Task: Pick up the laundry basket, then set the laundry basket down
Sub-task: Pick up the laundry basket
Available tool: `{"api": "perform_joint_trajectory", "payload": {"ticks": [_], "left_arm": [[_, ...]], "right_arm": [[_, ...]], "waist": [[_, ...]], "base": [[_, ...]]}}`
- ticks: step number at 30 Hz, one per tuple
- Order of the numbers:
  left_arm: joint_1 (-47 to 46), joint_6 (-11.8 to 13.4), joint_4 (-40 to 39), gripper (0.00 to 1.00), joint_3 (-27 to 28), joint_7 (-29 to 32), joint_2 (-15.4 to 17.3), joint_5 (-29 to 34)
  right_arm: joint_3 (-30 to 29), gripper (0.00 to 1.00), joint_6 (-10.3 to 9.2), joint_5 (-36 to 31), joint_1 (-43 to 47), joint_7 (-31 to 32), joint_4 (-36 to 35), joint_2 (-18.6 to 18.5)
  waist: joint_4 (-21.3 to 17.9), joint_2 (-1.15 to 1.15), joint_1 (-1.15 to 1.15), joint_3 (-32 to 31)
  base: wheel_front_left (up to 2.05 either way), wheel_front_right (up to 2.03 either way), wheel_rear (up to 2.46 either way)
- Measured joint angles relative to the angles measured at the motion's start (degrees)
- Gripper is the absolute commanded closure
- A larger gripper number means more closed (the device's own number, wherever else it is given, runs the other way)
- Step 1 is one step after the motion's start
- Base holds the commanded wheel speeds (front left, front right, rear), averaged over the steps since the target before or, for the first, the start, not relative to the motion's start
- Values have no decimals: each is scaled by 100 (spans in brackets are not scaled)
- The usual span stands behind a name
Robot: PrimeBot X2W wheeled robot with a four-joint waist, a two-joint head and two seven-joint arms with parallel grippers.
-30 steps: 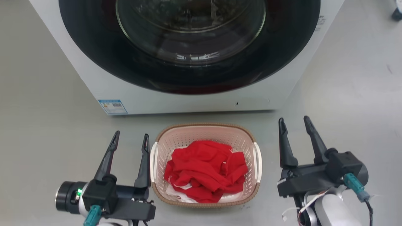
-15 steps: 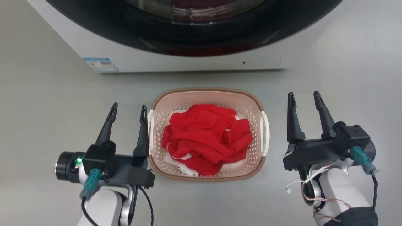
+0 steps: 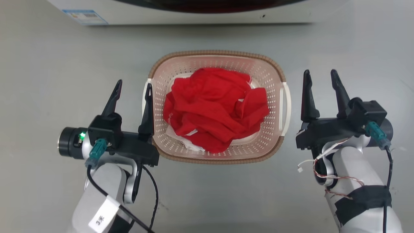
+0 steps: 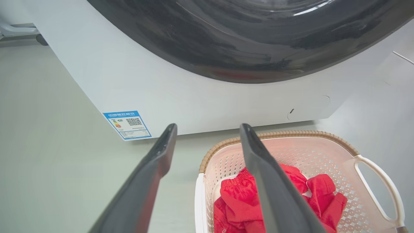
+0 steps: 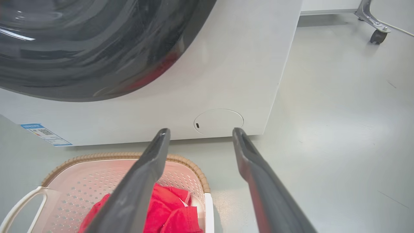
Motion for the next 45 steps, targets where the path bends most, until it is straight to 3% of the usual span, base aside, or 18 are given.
{"api": "perform_joint_trajectory", "payload": {"ticks": [17,37,42,45], "left_arm": [[-957,-157,1248,0,-24,-1,-60,-152],[-1482,-403,2388,0,-190,-1,-145,-276],[-1626,-458,2597,0,-292,-1,-155,-279],[-1684,-510,2767,0,-354,-1,-167,-307]], "right_arm": [[29,0,1,20,-743,0,912,-8],[420,0,100,79,-1098,0,1583,-9],[559,15,100,131,-1182,0,1727,-9],[626,19,96,175,-1190,0,1824,-9]], "waist": [[75,0,0,1326],[111,-1,-1,1710],[145,-1,-1,1729],[162,-1,-1,1740]], "base": [[0,0,0],[0,0,0],[0,0,0],[0,0,0]]}}
